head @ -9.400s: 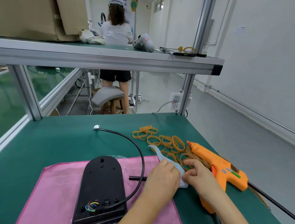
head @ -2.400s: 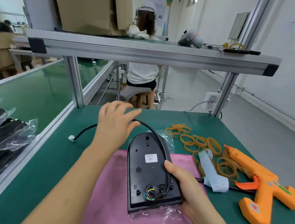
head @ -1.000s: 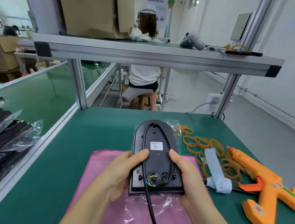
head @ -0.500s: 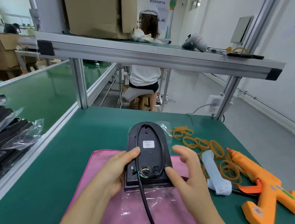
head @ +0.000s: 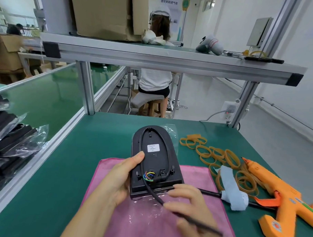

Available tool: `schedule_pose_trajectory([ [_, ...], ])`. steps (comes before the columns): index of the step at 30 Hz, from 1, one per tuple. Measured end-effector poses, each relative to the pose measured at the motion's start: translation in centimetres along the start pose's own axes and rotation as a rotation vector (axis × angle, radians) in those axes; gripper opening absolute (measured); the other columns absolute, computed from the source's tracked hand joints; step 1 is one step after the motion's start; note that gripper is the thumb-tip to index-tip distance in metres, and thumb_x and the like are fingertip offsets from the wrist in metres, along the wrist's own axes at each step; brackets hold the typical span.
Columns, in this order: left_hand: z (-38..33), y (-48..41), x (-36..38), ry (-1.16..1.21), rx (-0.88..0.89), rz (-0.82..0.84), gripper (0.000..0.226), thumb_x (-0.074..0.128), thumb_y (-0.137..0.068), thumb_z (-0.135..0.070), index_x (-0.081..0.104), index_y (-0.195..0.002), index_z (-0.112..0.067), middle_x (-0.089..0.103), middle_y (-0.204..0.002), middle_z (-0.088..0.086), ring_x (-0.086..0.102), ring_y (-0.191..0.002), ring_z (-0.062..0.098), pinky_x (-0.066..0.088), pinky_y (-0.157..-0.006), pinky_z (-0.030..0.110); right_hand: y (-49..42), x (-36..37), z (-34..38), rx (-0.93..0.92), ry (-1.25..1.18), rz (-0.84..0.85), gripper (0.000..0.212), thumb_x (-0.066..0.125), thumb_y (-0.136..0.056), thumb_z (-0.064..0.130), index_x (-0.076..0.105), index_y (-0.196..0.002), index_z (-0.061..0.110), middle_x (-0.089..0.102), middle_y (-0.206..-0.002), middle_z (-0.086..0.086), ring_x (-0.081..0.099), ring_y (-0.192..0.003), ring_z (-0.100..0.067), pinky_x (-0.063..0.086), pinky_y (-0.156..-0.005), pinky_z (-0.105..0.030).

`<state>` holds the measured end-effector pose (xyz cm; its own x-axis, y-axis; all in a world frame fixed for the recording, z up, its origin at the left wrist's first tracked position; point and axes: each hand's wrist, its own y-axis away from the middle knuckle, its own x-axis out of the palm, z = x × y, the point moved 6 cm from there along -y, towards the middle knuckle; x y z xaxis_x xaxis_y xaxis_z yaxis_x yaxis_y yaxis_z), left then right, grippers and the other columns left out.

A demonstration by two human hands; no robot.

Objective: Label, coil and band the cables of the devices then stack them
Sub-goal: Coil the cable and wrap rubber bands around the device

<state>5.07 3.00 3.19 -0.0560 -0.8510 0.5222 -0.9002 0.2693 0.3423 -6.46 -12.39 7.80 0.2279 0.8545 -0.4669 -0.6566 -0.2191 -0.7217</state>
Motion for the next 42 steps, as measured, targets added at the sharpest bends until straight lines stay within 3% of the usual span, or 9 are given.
schedule_pose_trajectory([
  [5,-0.9,0.3,-0.1,-0.007,0.045,-0.021,0.052,0.074,-0.063,-0.028,0.067,-0.107,-0.001,0.075,-0.096,0.018,0.074,-0.077,0.028,0.059,-0.058,0.036,1.2,-1.3,-3.7,0.686,-0.458,-0.350,0.024,0.068,-0.083,0.006,0.077,-0.076,0.027,0.069,-0.076,0.010,0.061,-0.073,-0.001,0.047,-0.070,-0.008],
  [8,-1.2,0.6,0.1,-0.027,0.071,0.001,0.051,0.074,-0.060,-0.028,0.066,-0.104,-0.005,0.075,-0.094,0.015,0.074,-0.074,0.026,0.058,-0.056,0.034,1.1,-1.8,-5.0,0.889,-0.491,-0.392,0.024,0.061,-0.087,0.006,0.076,-0.073,0.018,0.073,-0.074,0.007,0.064,-0.067,0.005,0.048,-0.066,-0.014],
  [17,-1.0,0.9,0.8,-0.114,0.117,0.052,0.051,0.072,-0.062,-0.027,0.063,-0.107,-0.006,0.075,-0.095,0.015,0.073,-0.074,0.024,0.058,-0.056,0.032,-3.1,-3.5,-5.0,0.788,-0.322,-0.302,0.022,0.063,-0.088,0.011,0.075,-0.079,0.027,0.072,-0.086,0.015,0.062,-0.082,0.008,0.040,-0.065,0.002],
  [24,-0.8,1.2,1.1,-0.171,0.143,0.080,0.051,0.072,-0.063,-0.029,0.064,-0.109,-0.008,0.075,-0.100,0.014,0.073,-0.081,0.024,0.059,-0.062,0.032,-5.1,-2.8,-4.3,0.669,-0.177,-0.152,0.037,0.059,-0.089,0.007,0.068,-0.092,0.042,0.066,-0.099,0.015,0.056,-0.095,0.009,0.038,-0.078,-0.001],
  [29,-0.2,1.8,1.7,-0.176,0.157,0.114,0.052,0.073,-0.063,-0.027,0.065,-0.111,-0.007,0.074,-0.104,0.016,0.073,-0.086,0.026,0.059,-0.065,0.033,-5.0,-2.0,-4.3,0.626,-0.135,-0.187,0.040,0.058,-0.090,0.004,0.064,-0.098,0.043,0.056,-0.115,0.011,0.051,-0.107,0.005,0.038,-0.087,-0.005],
  [33,0.0,2.3,1.5,-0.178,0.168,0.124,0.049,0.071,-0.065,-0.025,0.065,-0.110,-0.006,0.074,-0.103,0.016,0.074,-0.084,0.026,0.059,-0.062,0.031,-3.8,-1.5,-5.4,0.798,-0.336,-0.204,0.045,0.062,-0.089,0.013,0.054,-0.119,0.045,0.051,-0.126,0.022,0.053,-0.111,0.008,0.050,-0.092,-0.024],
  [37,0.5,2.5,1.1,-0.179,0.132,0.135,0.050,0.071,-0.070,-0.024,0.064,-0.117,-0.007,0.072,-0.110,0.017,0.072,-0.095,0.030,0.059,-0.069,0.034,-2.8,0.4,-5.8,0.999,-0.825,-0.056,0.049,0.064,-0.078,0.029,0.062,-0.124,0.013,0.067,-0.120,-0.008,0.064,-0.112,-0.021,0.052,-0.094,-0.035],
  [39,0.8,2.6,0.9,-0.202,0.108,0.149,0.052,0.078,-0.070,-0.020,0.063,-0.119,-0.008,0.072,-0.112,0.016,0.071,-0.099,0.032,0.059,-0.070,0.034,-2.6,1.2,-5.3,1.045,-1.010,-0.012,0.041,0.056,-0.084,0.030,0.069,-0.115,0.007,0.068,-0.118,-0.015,0.064,-0.111,-0.027,0.056,-0.088,-0.034],
  [42,1.3,2.5,0.4,-0.228,0.032,0.149,0.052,0.077,-0.070,-0.023,0.064,-0.118,-0.009,0.072,-0.110,0.018,0.071,-0.096,0.032,0.059,-0.069,0.035,-1.9,2.0,-5.8,1.109,-1.087,-0.065,0.042,0.055,-0.085,0.026,0.067,-0.117,0.002,0.066,-0.119,-0.020,0.063,-0.113,-0.031,0.052,-0.096,-0.041],
])
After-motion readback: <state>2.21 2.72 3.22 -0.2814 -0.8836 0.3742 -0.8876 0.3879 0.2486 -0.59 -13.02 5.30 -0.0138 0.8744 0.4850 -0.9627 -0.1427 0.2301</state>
